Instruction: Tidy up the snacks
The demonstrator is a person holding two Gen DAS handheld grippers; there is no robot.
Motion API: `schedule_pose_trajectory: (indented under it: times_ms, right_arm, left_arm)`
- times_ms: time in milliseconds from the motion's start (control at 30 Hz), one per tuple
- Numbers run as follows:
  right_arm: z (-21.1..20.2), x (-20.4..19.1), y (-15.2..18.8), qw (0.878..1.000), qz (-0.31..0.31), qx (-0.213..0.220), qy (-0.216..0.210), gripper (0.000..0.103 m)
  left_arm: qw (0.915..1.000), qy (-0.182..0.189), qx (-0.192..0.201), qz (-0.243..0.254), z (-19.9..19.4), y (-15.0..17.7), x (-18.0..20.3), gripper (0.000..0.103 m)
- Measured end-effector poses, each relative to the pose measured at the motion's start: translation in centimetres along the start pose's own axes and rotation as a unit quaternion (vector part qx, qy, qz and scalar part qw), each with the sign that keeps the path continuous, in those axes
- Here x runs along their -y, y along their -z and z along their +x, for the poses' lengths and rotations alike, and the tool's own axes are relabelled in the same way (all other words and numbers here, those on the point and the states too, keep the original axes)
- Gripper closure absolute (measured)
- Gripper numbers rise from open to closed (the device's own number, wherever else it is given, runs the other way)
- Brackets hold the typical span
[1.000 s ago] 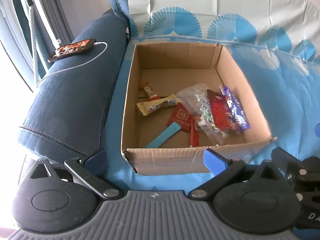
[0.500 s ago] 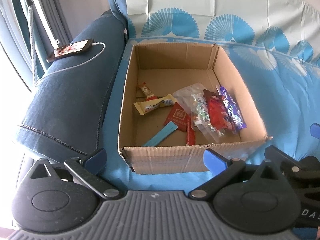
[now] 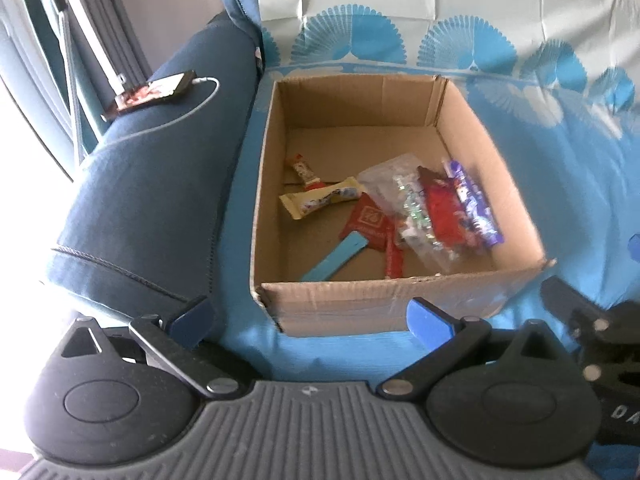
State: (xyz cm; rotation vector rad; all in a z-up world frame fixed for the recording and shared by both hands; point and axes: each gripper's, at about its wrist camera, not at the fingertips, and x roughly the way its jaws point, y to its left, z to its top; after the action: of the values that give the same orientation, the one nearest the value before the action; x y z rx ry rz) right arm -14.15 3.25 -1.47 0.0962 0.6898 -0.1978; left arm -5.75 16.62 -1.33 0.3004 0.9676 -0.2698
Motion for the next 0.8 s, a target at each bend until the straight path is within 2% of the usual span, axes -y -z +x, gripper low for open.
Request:
schedule_pose_trajectory:
  times_ms: [67,167,800]
  right_arm:
    - [0.00,0.02,0.00,1.000,0.000,0.000,0.000,0.000]
    - [-0.01,0.03,-0.01,1.000,0.000,0.000,0.000,0.000]
    - [-0.15,-0.07,-0.18,1.000,-0.001,0.002,-0.001,0.000]
  left_arm:
    - [1.0000,0.009,0.002,-0.001,-0.18,-0.05,0.09,0.000]
    - [1.0000,-0.004,-0.001,-0.003,-0.24,-0.08,0.28,0.000]
    - [0.9998,-0.013,0.011,0.005,-0.76,0.02,0.53,0.000]
